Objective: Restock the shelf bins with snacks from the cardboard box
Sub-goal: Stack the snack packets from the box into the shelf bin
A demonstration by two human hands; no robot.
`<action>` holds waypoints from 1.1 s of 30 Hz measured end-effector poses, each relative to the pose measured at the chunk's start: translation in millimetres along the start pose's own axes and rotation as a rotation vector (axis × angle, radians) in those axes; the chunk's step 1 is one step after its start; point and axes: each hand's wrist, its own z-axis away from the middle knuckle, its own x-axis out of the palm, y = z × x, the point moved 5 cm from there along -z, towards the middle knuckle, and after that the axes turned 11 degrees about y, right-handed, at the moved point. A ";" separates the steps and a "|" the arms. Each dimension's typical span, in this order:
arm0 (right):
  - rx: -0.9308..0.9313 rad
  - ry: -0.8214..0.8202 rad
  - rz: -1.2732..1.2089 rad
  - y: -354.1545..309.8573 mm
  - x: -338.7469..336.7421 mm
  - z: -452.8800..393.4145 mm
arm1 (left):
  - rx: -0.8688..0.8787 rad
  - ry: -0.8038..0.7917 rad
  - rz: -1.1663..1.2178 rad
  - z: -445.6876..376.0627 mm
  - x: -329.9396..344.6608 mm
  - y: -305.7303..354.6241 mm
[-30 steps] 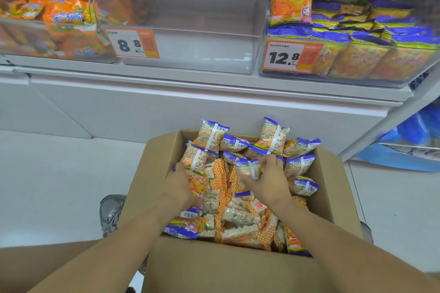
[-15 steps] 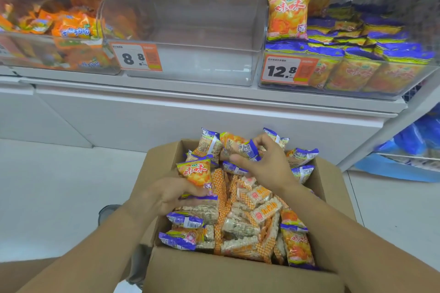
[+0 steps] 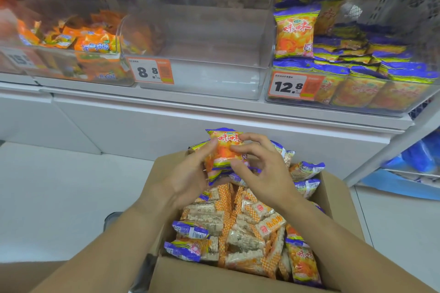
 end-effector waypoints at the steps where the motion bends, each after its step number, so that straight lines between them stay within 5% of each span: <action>1: -0.010 0.009 -0.005 -3.7 -0.9 -1.7 | 0.032 0.013 -0.051 1.6 2.9 0.7; 5: 0.033 0.057 -0.064 -11.8 -10.9 -10.1 | 0.050 0.027 -0.059 3.4 12.7 1.4; 8: 0.295 0.029 -0.139 -8.6 -16.9 -14.4 | 0.059 0.004 -0.080 2.9 20.3 3.1; 13: 0.717 -0.318 -0.364 -6.8 -24.1 -19.4 | 0.134 -0.073 -0.055 3.7 38.8 13.0; 15: 0.652 -0.369 -0.377 -12.9 -31.4 -25.1 | 0.184 -0.078 -0.101 6.0 52.3 19.4; 27: 0.335 -0.065 -0.305 -32.2 -143.9 -81.9 | 0.629 -0.155 -0.625 4.3 163.3 86.3; 33: 0.214 0.215 -0.464 -50.9 -196.0 -134.1 | 1.165 0.442 -0.873 -32.5 172.5 132.5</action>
